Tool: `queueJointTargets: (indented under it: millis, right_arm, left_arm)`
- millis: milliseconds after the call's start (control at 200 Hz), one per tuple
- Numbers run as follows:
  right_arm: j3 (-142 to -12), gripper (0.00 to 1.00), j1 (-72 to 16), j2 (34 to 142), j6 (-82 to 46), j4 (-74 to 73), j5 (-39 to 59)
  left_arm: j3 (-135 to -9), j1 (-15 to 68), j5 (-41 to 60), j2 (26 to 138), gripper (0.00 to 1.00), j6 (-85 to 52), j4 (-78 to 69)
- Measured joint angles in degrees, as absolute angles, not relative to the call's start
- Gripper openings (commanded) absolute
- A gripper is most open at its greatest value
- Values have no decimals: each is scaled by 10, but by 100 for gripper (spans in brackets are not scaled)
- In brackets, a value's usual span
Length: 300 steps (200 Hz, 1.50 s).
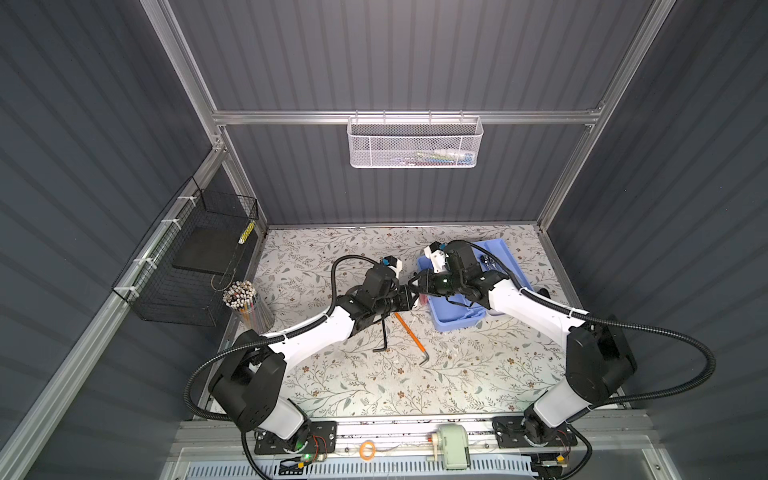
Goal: Pack the tool kit
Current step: 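Carry the white-handled tool toward the right gripper, which grasps it, then lower the white-handled tool into the tray with the right gripper while the left withdraws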
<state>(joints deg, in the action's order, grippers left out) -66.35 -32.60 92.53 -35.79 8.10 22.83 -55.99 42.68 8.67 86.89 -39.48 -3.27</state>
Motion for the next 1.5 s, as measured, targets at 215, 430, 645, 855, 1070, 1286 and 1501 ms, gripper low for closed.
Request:
queueJointTargets:
  millis: [215, 430, 645, 855, 1070, 1286, 1501]
  right_arm:
    - [-663, 10, -322, 925, -356, 82, 223]
    - [-663, 7, -320, 924, -349, 85, 218]
    - [-663, 7, -309, 883, -322, 133, 186]
    - [-674, 8, -265, 838, -252, 231, 97]
    - [-702, 8, -225, 860, -164, 331, -26]
    - [-740, 8, -218, 921, -112, 368, -85]
    - [-779, 10, -218, 987, -97, 378, -96]
  left_arm:
    - [-556, 427, 90, 869, 21, -396, -49]
    - [-548, 428, 95, 868, 62, -395, -62]
    - [-532, 428, 60, 839, 100, -398, -52]
    - [-526, 428, -29, 783, 100, -388, 5]
    - [-504, 422, -89, 776, 100, -386, 71]
    - [-490, 415, -106, 776, 100, -386, 100]
    - [-490, 414, -120, 776, 100, -386, 119]
